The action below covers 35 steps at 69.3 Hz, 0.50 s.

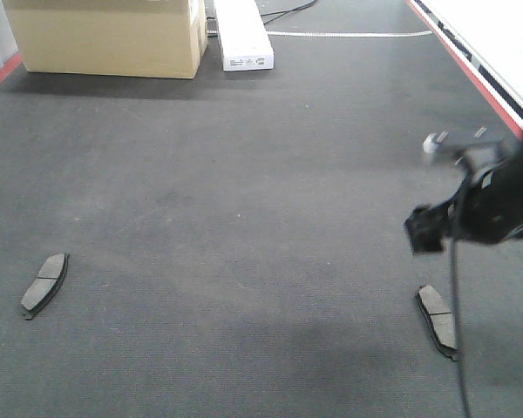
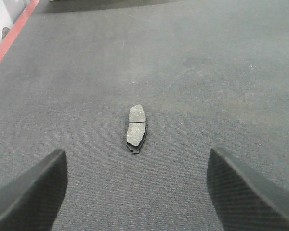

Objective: Move and align brake pads A on conveyor
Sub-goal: 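Lower the right gripper's brake pad onto the belt and open it, then raise the open right gripper away from the placed brake pad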

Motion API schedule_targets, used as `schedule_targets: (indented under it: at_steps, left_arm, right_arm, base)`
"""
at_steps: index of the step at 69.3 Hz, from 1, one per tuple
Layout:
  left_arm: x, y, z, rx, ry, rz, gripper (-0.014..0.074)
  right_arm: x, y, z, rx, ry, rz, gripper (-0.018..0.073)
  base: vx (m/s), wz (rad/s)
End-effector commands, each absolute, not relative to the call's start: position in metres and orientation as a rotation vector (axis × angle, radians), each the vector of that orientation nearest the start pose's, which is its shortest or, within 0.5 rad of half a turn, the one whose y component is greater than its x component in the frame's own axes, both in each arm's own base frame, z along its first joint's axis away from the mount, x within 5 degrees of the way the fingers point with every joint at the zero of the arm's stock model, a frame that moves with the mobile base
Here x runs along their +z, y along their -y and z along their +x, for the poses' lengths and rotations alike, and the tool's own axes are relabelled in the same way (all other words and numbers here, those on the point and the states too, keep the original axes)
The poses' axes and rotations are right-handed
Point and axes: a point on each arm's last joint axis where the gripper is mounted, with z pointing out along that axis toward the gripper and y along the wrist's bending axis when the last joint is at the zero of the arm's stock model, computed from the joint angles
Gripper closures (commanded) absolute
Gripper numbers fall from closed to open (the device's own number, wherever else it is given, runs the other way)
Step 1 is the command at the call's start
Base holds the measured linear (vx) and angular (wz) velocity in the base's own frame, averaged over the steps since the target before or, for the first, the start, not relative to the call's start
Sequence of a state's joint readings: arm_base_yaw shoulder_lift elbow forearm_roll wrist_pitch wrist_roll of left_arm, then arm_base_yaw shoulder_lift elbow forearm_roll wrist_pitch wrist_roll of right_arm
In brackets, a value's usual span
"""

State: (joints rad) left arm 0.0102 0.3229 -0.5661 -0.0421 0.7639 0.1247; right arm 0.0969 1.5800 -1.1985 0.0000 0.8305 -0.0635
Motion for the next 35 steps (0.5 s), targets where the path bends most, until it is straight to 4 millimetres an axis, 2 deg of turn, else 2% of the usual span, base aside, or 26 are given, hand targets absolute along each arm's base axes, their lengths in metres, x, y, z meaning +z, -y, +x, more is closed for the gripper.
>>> schedule_targets:
  at_steps: [1, 5, 14, 22, 35]
  left_arm:
    - [0.326, 0.003, 0.059, 0.030, -1.920, 0.102, 0.0042]
    - [0.326, 0.003, 0.059, 0.030, -1.920, 0.102, 0.0042]
    - [0.326, 0.003, 0.059, 0.030, -1.920, 0.102, 0.0042]
    - [0.326, 0.003, 0.059, 0.030, -1.920, 0.102, 0.0042]
    - [0.326, 0.003, 0.059, 0.030, -1.920, 0.102, 0.0042]
  right_arm:
    - [0.316, -0.027, 0.305, 0.008, -2.480, -0.200, -0.0037]
    - [0.327, -0.026, 0.287, 0.007, -2.411, -0.197, -0.0032]
    - [0.335, -0.022, 0.247, 0.006, -2.287, -0.192, -0.0029]
    - [0.331, -0.019, 0.208, 0.007, -2.205, -0.184, -0.0029]
    - [0.326, -0.014, 0.156, 0.007, -2.064, -0.173, -0.0029]
  base:
    - [0.00, 0.00]
    - [0.00, 0.00]
    - [0.00, 0.00]
    - [0.00, 0.00]
    - [0.00, 0.00]
